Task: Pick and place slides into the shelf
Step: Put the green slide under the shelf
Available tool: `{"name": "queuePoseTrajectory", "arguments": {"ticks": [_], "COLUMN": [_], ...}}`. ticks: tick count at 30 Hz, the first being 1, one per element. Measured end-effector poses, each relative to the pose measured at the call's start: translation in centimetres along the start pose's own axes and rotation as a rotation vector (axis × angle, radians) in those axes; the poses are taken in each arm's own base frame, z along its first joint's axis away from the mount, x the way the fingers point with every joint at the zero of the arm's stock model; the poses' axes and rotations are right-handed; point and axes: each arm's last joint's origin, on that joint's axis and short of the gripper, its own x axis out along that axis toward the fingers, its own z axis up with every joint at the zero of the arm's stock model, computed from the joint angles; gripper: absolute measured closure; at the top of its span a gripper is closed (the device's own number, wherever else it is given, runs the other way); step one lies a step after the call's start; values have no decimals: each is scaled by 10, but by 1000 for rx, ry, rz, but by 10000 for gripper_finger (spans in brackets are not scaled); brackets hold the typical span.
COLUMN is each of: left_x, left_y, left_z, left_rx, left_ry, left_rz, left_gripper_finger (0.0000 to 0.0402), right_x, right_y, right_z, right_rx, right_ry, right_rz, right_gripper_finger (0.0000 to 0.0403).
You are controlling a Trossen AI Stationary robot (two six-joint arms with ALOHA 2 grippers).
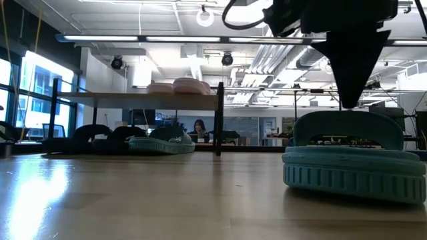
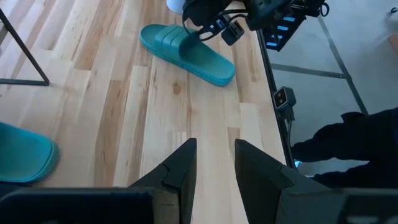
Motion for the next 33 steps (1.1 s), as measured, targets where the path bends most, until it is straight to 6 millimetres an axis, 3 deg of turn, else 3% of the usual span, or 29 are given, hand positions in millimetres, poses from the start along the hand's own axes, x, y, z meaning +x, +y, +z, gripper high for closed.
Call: {"name": "queuePoseTrajectory", "arguments": {"ticks": [5,16,22,29,33], "left_x": [0,0,0,0,0], "left_y": [0,0,0,0,0], "left_z": [0,0,0,0,0], "left_rx": [0,1,2,1,2], "left_ry": [0,0,0,-1,-3], "left_rz": [0,1,1,4,6], "left_gripper_finger": [308,308,308,308,308], "right_x": [5,36,41,41,41], "right_y": [1,-3,-2,1,2], "right_z": [1,-7,-7,-6,-5], "right_rx": [-16,4,-19,-33,-30], "right_ry": [-33,3,-9,-45,-57], "right_rz": [-29,-130,-125,-102,-101], "right_gripper_finger": [209,217,274,384,393]}}
